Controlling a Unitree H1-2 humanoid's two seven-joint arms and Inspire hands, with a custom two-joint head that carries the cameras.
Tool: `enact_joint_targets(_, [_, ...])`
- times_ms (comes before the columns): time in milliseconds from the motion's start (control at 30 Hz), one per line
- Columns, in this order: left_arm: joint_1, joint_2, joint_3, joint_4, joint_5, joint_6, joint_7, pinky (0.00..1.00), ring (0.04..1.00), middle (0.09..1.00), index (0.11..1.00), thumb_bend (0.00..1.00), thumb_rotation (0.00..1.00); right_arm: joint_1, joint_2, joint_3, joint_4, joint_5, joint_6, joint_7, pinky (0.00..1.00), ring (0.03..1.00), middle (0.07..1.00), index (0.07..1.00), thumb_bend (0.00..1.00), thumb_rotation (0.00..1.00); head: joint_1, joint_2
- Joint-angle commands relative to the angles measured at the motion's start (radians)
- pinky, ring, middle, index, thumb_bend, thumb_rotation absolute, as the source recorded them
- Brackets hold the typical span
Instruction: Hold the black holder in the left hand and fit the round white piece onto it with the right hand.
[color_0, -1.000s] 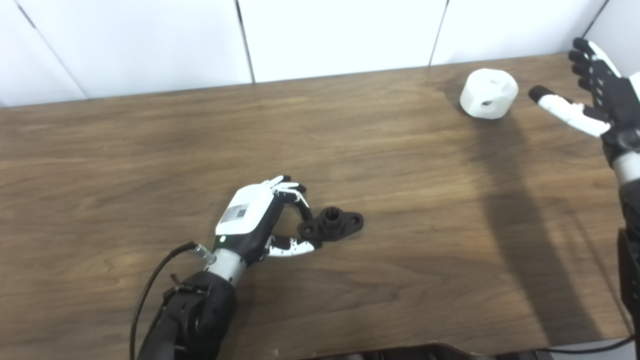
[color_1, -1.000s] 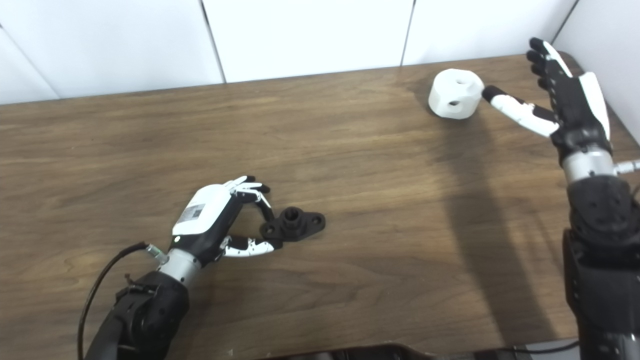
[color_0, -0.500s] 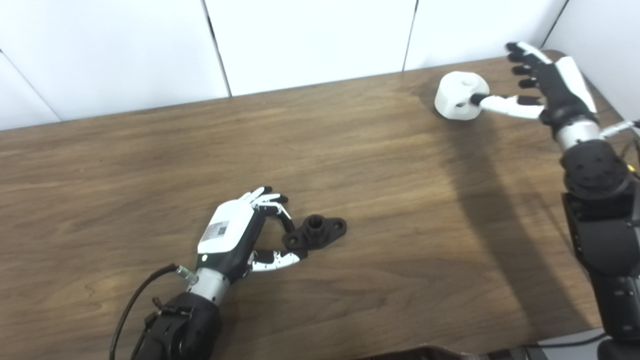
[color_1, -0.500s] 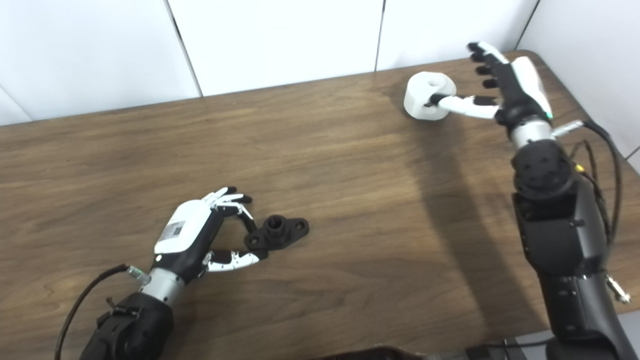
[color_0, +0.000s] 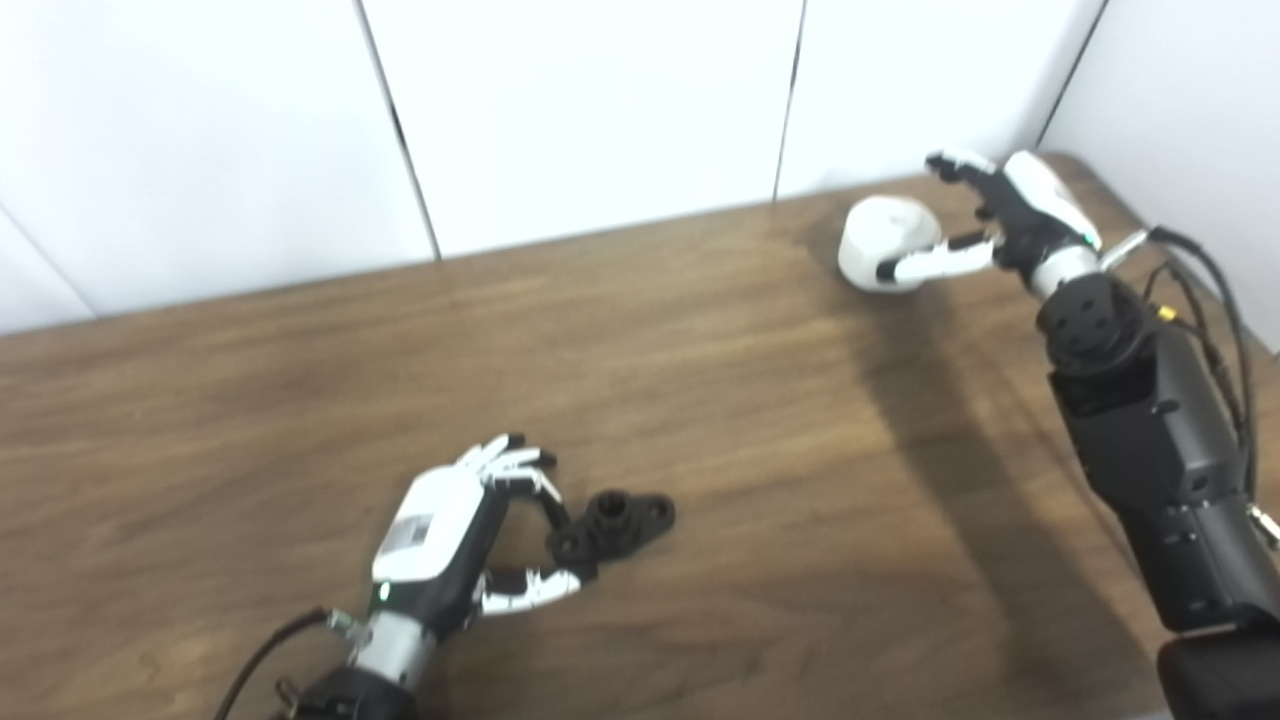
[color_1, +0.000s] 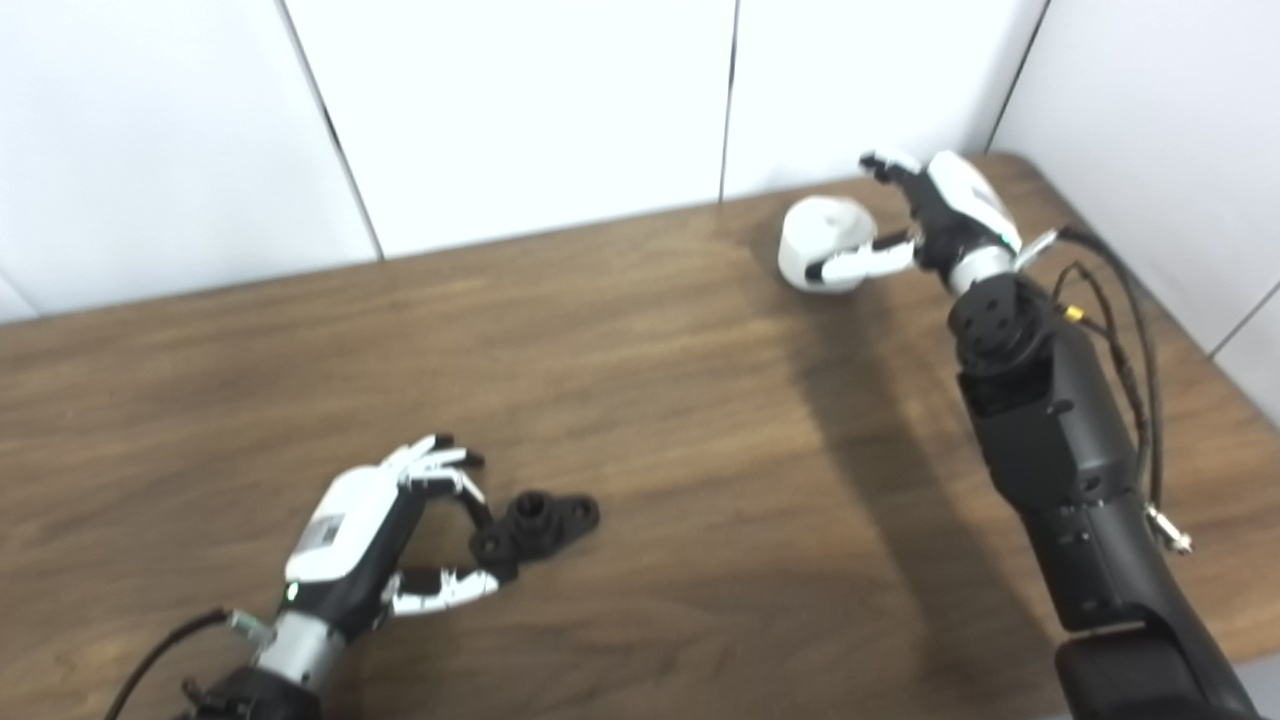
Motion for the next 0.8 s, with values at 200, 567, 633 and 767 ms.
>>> enact_joint_targets(200, [0.055, 0.033, -0.007, 0.087, 0.020, 0.064, -0.067, 0.91, 0.927, 0.818, 0.488, 0.52, 0.05, -0.095, -0.079, 0.034, 0.046, -0.060, -0.008, 0.031, 0.91, 0.994, 0.935, 0.886, 0.88, 0.30, 0.005, -0.014])
enact_joint_targets(567, [0.059, 0.030, -0.012, 0.106, 0.020, 0.047, -0.040, 0.90, 0.914, 0.806, 0.487, 0.52, 0.05, -0.118, -0.121, 0.082, 0.102, -0.047, -0.011, 0.019, 0.91, 1.000, 0.926, 0.880, 0.87, 0.27, -0.001, -0.043])
enact_joint_targets(633, [0.058, 0.032, -0.014, 0.109, 0.021, 0.044, -0.035, 0.91, 0.914, 0.805, 0.487, 0.52, 0.05, -0.119, -0.125, 0.087, 0.110, -0.041, -0.012, 0.018, 0.91, 1.000, 0.926, 0.878, 0.87, 0.27, -0.006, -0.048])
enact_joint_targets(767, [0.056, 0.036, -0.017, 0.116, 0.022, 0.038, -0.029, 0.92, 0.915, 0.807, 0.487, 0.52, 0.05, -0.119, -0.128, 0.095, 0.121, -0.028, -0.016, 0.011, 0.93, 1.000, 0.929, 0.870, 0.87, 0.27, -0.008, -0.051])
